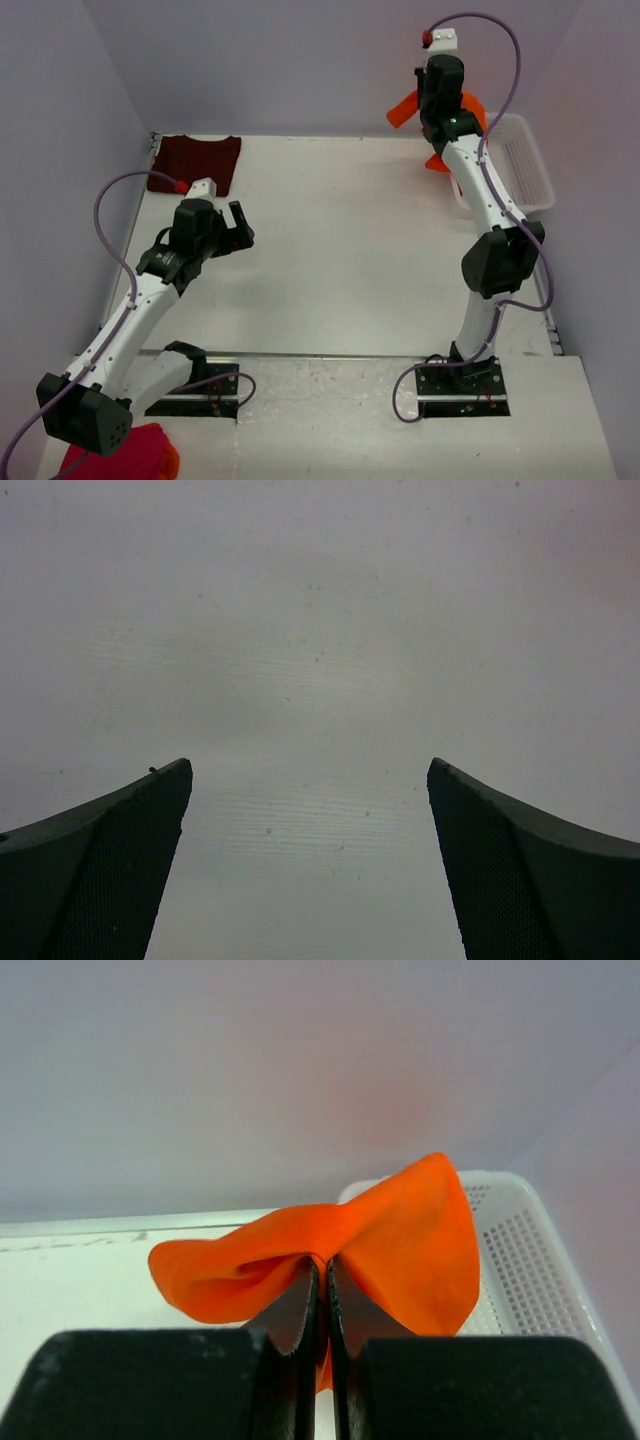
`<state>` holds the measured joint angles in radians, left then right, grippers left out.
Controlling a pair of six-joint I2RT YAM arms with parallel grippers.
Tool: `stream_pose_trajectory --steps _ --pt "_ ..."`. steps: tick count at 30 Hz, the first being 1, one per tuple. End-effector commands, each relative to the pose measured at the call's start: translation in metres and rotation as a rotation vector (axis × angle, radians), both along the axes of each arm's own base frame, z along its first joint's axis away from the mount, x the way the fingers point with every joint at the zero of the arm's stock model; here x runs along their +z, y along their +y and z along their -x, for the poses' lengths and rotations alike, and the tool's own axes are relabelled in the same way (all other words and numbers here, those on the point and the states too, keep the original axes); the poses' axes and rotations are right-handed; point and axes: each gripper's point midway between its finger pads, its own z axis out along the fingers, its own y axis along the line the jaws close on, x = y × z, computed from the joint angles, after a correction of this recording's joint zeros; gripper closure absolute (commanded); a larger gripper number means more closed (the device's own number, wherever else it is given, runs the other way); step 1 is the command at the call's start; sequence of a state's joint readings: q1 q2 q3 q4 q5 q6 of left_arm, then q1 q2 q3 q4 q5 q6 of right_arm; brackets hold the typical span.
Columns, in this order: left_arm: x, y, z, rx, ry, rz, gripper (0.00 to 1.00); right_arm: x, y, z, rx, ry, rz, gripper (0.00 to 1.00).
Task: Fold and stack the t-shirts
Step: Move the tshirt to the center of the board
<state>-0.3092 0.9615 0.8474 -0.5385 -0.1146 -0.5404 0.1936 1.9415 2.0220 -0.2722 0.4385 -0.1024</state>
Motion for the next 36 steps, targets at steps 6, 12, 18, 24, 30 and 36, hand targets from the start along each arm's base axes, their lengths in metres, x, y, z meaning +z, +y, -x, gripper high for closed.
stream_pose_trajectory --steps 6,12,18,24,30,36 --pt "0.010 0.006 -0.005 0.046 -0.002 -0.022 0.00 0.217 0.031 0.107 0.101 -0.370 0.038 1.00" --pt "0.026 0.017 -0.005 0.113 -0.055 -0.020 0.00 0.276 0.093 0.201 0.344 -0.484 0.048 1.00" --pt "0.033 0.022 -0.010 0.140 -0.051 -0.042 0.00 0.286 0.133 0.288 0.534 -0.500 0.000 1.00" --pt "0.062 0.034 -0.011 0.193 -0.125 -0.060 0.00 0.247 0.164 0.329 0.691 -0.386 -0.066 1.00" --pt "0.083 0.032 -0.010 0.170 -0.165 -0.049 0.00 0.185 0.194 0.312 0.763 -0.239 -0.038 1.00" --pt "0.094 0.029 -0.008 0.148 -0.187 -0.039 0.00 0.105 0.248 0.182 0.813 -0.053 -0.043 0.83"
